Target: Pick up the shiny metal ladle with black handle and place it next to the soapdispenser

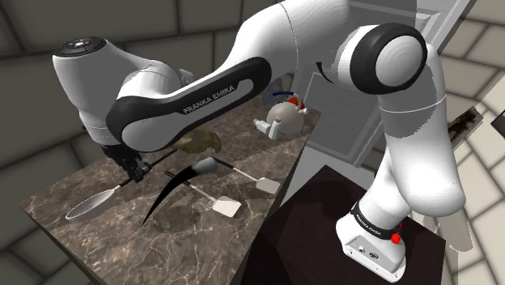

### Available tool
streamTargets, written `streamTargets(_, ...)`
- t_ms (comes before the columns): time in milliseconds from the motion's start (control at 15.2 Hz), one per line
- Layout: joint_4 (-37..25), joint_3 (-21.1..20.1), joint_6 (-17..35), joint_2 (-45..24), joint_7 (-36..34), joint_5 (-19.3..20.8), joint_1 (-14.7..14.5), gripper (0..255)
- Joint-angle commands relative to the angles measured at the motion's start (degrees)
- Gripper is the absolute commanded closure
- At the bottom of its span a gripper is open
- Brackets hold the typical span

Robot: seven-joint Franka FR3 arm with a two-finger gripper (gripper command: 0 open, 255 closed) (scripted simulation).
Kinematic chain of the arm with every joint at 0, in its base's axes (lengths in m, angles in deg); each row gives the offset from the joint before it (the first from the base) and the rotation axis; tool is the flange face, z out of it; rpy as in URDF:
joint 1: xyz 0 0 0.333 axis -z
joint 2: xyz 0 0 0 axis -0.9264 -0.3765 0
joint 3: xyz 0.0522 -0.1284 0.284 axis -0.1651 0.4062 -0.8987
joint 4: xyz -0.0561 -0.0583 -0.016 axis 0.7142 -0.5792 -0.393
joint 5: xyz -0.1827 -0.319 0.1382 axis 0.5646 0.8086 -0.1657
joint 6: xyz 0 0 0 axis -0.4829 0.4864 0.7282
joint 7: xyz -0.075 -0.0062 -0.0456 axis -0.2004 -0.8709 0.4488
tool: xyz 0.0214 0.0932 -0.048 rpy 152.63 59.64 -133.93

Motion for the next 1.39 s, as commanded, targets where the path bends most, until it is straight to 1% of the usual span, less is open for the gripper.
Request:
streamTargets(0, 0.57, 0.22, 1.15, -0.63, -0.38, 0.37, -0.07, 255)
streamTargets(990, 2.89, 2.27, 8.91, -6.51, -3.06, 3.41, -1.04, 255)
streamTargets(1320, 2.89, 2.26, 8.91, -6.51, -3.06, 3.41, -1.03, 255)
